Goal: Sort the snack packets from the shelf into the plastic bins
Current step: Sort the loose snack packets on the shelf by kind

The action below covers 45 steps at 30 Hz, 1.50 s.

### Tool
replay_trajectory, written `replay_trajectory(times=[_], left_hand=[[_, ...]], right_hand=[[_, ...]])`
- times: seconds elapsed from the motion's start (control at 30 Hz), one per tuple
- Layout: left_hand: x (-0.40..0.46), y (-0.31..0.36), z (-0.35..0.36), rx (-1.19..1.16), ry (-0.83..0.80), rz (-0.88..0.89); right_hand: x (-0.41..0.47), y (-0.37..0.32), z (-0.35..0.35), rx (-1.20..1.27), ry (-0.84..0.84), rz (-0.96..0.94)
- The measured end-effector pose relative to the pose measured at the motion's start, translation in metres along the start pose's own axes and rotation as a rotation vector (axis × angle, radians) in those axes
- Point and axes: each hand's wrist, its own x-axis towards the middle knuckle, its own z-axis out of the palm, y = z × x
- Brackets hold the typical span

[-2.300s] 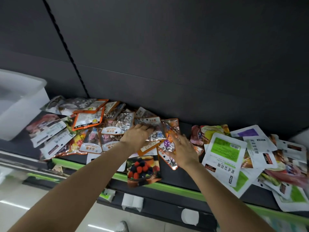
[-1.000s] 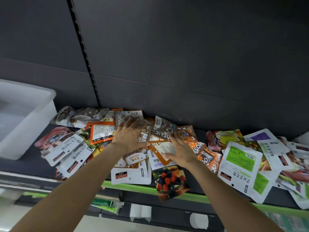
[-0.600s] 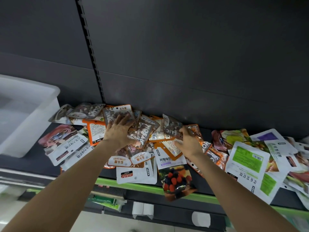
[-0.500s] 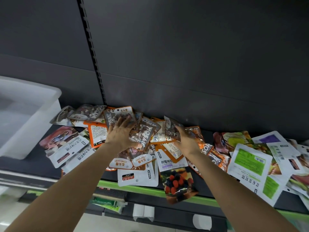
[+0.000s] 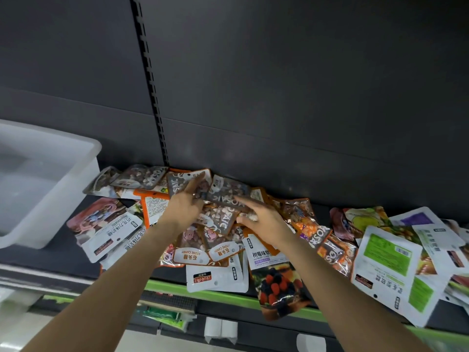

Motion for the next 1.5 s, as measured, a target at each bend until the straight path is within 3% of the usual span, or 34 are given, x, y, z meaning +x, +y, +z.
replay_trajectory(times=[0.07, 0.13, 0.27, 0.33, 0.43, 0.6, 0.8, 0.87, 0.93, 1.03, 1.07, 1.17, 1.3, 1.4, 1.5], left_hand=[[0.000, 0.003, 0.006, 0.196, 0.038, 0.088], [0.002, 0.013, 0.021, 0.451, -0.017, 0.227], [0.013, 0.028, 0.045, 0.719, -0.217, 0.351], [0.015, 0.025, 0.042, 0.834, -0.239, 0.350], [0.012, 0.016, 0.028, 0.843, -0.210, 0.234], [0.004, 0.002, 0.016, 0.736, -0.219, 0.104], [0.007, 0.002, 0.020, 0.689, -0.186, 0.118], [0.007, 0.001, 0.019, 0.684, -0.209, 0.110], [0.005, 0.005, 0.014, 0.631, -0.218, 0.074], [0.000, 0.011, 0.007, 0.225, -0.078, -0.053], [-0.002, 0.012, 0.006, 0.120, -0.007, -0.064], [-0.004, 0.008, 0.009, 0.210, 0.076, 0.105], [0.003, 0.021, 0.026, 0.492, -0.153, 0.313], [0.011, 0.019, 0.036, 0.696, -0.260, 0.332], [0.013, 0.006, 0.028, 0.803, -0.186, 0.292]], right_hand=[[-0.003, 0.017, 0.000, -0.043, 0.127, 0.099], [-0.007, 0.039, -0.002, -0.134, 0.148, 0.203], [-0.016, 0.060, -0.003, -0.144, -0.053, 0.301], [-0.015, 0.062, 0.001, -0.193, -0.067, 0.322], [-0.010, 0.060, -0.005, -0.242, 0.075, 0.384], [-0.004, 0.065, -0.029, -0.013, 0.208, 0.465], [-0.002, 0.029, -0.058, -0.048, 0.646, 0.342], [0.002, 0.014, -0.058, -0.055, 0.714, 0.282], [0.010, -0.002, -0.050, 0.020, 0.589, 0.186], [0.017, -0.019, -0.028, 0.293, 0.173, 0.058], [0.018, -0.018, -0.019, 0.318, 0.124, 0.053], [0.016, 0.006, -0.005, 0.170, 0.221, 0.170], [0.010, 0.036, 0.001, 0.151, 0.154, 0.367], [0.012, 0.037, 0.002, 0.247, 0.203, 0.419], [0.020, 0.037, -0.005, 0.247, 0.294, 0.448]])
